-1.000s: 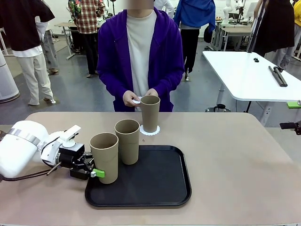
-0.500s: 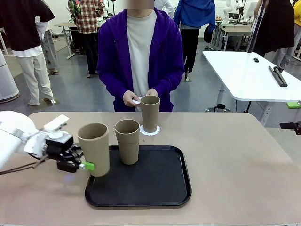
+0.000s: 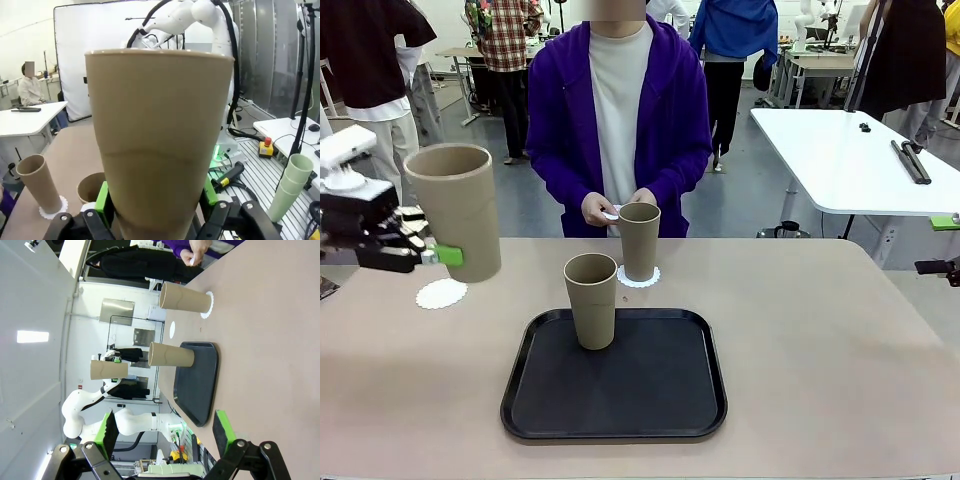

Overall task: Place coasters on the table and set cups on them.
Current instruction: Take one Reusable plastic cup from the Flat Tray and place it on a coaster set by the human.

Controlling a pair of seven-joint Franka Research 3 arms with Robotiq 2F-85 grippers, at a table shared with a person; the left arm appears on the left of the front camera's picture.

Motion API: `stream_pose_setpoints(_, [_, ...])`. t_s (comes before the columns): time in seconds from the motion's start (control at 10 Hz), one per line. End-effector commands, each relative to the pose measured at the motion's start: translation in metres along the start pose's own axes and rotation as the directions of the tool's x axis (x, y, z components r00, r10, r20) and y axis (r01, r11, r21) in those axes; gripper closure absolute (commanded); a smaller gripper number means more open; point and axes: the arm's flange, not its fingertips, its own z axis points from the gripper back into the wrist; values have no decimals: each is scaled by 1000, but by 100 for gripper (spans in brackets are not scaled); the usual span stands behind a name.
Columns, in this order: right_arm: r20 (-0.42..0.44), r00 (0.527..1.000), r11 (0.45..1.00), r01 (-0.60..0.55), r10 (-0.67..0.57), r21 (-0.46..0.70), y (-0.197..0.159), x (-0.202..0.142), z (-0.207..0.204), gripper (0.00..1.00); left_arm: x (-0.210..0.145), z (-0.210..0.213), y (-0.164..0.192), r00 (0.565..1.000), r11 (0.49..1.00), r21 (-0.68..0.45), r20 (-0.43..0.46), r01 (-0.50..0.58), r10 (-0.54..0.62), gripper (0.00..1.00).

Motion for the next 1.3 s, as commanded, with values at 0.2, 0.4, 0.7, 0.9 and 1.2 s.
stream_pose_setpoints(0.2, [-14, 1000, 1000, -2, 2, -1, 1, -2, 1, 0, 0, 0, 0, 1000, 1000, 0, 0, 0, 0, 100])
stream_pose_setpoints(0.4, [-14, 1000, 1000, -2, 2, -1, 1, -2, 1, 0, 0, 0, 0, 1000, 1000, 0, 0, 0, 0, 100])
stream_pose_setpoints(0.7, [-14, 1000, 1000, -2, 2, -1, 1, -2, 1, 0, -13, 20, 27, 998, 1000, -25, 55, 10, -9, 17])
stream_pose_setpoints(0.9, [-14, 1000, 1000, -2, 2, -1, 1, -2, 1, 0, -44, 66, 76, 997, 992, 123, 83, -3, -7, 17])
stream_pose_setpoints(1.2, [-14, 1000, 1000, -2, 2, -1, 1, -2, 1, 0, -73, 132, 134, 999, 942, 337, 33, -10, -1, 17])
